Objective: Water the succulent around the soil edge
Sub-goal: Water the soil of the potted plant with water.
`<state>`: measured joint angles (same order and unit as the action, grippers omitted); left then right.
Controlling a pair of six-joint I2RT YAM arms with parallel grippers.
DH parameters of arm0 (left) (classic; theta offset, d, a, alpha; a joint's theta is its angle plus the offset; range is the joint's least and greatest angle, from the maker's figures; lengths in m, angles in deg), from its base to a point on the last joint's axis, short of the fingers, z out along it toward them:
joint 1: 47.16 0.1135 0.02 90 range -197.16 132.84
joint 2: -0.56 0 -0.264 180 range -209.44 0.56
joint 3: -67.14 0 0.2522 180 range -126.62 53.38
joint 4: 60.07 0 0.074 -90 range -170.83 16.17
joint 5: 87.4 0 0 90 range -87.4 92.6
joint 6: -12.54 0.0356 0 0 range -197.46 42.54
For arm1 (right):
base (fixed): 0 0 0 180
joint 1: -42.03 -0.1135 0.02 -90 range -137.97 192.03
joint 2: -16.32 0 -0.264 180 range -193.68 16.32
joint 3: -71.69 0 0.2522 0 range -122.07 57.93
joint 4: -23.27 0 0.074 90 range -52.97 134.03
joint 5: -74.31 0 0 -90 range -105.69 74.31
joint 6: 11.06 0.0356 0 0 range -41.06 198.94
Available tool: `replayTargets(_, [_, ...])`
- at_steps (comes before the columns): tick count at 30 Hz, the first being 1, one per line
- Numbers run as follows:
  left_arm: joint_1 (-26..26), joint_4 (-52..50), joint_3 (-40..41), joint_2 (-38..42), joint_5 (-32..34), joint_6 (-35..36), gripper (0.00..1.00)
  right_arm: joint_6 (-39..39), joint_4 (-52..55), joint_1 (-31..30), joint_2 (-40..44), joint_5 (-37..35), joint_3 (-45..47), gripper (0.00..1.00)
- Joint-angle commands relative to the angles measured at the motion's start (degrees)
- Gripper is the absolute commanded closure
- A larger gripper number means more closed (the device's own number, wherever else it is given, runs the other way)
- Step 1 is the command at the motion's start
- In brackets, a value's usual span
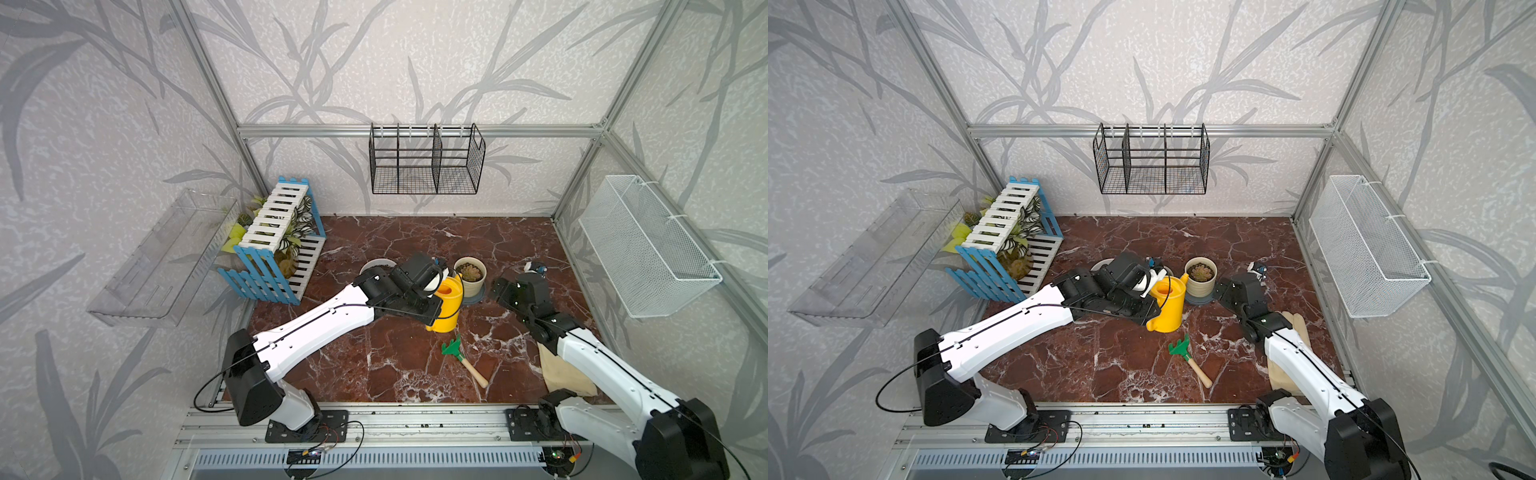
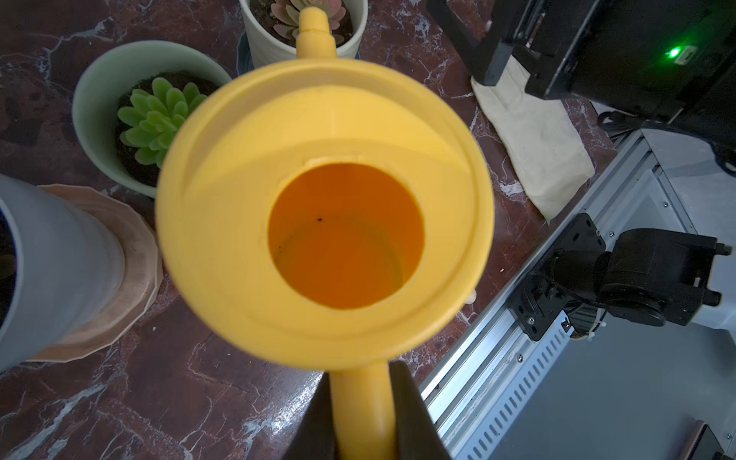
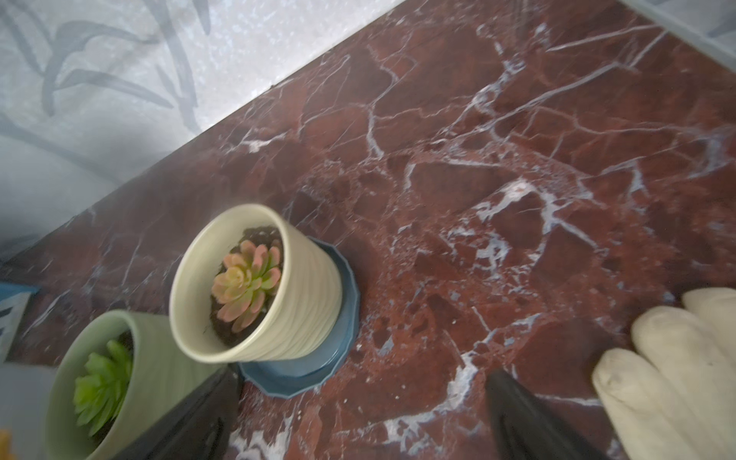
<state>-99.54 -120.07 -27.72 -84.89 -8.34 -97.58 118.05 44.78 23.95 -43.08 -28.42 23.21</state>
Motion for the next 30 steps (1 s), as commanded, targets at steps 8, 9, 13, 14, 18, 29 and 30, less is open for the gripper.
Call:
replayTargets(8, [1.33, -0.96, 2.73, 5.24, 5.5, 0.62, 1.0, -6.47, -1.72, -4.3, 14.35, 15.63, 6.92, 0.01])
replayTargets(9, [1.55, -1.18, 2.97, 5.54, 5.63, 0.83, 1.0, -6.56, -1.79, -4.31, 15.44, 17.32, 7.95, 0.01])
replayTargets(13, [2.96, -2.11, 4.31, 6.43, 5.62, 1.37, 1.0, -5.54, -2.86, -4.34, 17.9, 20.5, 11.19, 0.01])
replayTargets(14, [3.42, -2.89, 4.52, 6.48, 5.6, 1.52, 1.0, -5.47, -2.67, -4.33, 17.75, 20.74, 11.25, 0.01])
replayTargets(18, [5.05, -7.2, 4.33, 5.95, 4.59, 3.12, 1.0, -5.82, -0.98, -4.54, 15.57, 20.87, 9.71, 0.01])
replayTargets(29, [5.45, -11.7, 5.16, 6.99, 3.77, 3.43, 1.0, -7.96, 1.13, -6.6, 8.71, 21.05, 5.66, 0.01])
replayTargets(30, [5.57, -11.87, 5.37, 6.92, 3.69, 3.36, 1.0, -8.02, 1.22, -6.82, 8.42, 20.81, 5.57, 0.01])
